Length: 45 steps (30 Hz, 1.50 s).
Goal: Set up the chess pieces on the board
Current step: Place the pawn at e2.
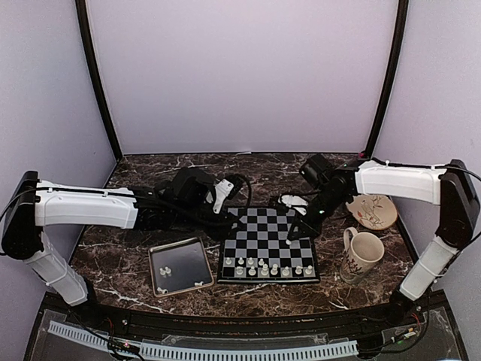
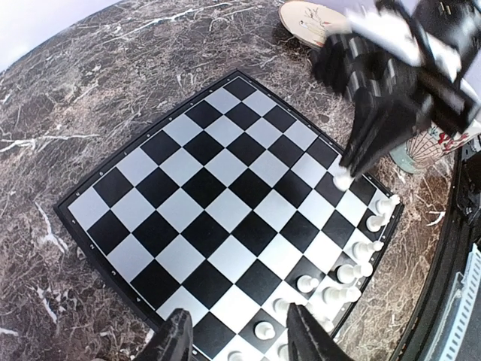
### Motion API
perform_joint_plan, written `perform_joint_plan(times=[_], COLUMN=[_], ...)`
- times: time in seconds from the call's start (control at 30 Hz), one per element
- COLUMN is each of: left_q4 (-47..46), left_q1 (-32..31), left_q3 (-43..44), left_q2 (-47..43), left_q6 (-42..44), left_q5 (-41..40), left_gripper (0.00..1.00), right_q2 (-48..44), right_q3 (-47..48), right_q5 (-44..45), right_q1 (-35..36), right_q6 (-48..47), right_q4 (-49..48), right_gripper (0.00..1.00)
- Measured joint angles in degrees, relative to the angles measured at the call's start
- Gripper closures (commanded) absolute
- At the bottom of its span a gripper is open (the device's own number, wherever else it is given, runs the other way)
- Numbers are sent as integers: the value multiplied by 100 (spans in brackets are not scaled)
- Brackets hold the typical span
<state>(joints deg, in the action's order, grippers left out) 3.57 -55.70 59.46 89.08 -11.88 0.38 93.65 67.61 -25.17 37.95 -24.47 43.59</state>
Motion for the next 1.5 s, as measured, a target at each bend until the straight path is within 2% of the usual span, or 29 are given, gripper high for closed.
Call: perform_joint_plan(times=[0.3,0.83,1.17,1.5], left_q4=[0,0,0,-2], left_q1=[44,46,46,46], left_q3=[11,11,9,9], left_q2=[0,-2,-2,-2], left_q6=[-240,-382,-380,-378], left_q5=[81,83,83,94], left_gripper=[55,55,55,55], right_q2=[-50,719,846,870], right_q3=[-518,-13,31,46], right_q5=[745,839,833,874], right_q1=[664,1119,1263,1333], right_q6=[-278,-317,-354,-376], right_q4=[-310,-457,-417,-417], right_gripper=[96,96,96,90])
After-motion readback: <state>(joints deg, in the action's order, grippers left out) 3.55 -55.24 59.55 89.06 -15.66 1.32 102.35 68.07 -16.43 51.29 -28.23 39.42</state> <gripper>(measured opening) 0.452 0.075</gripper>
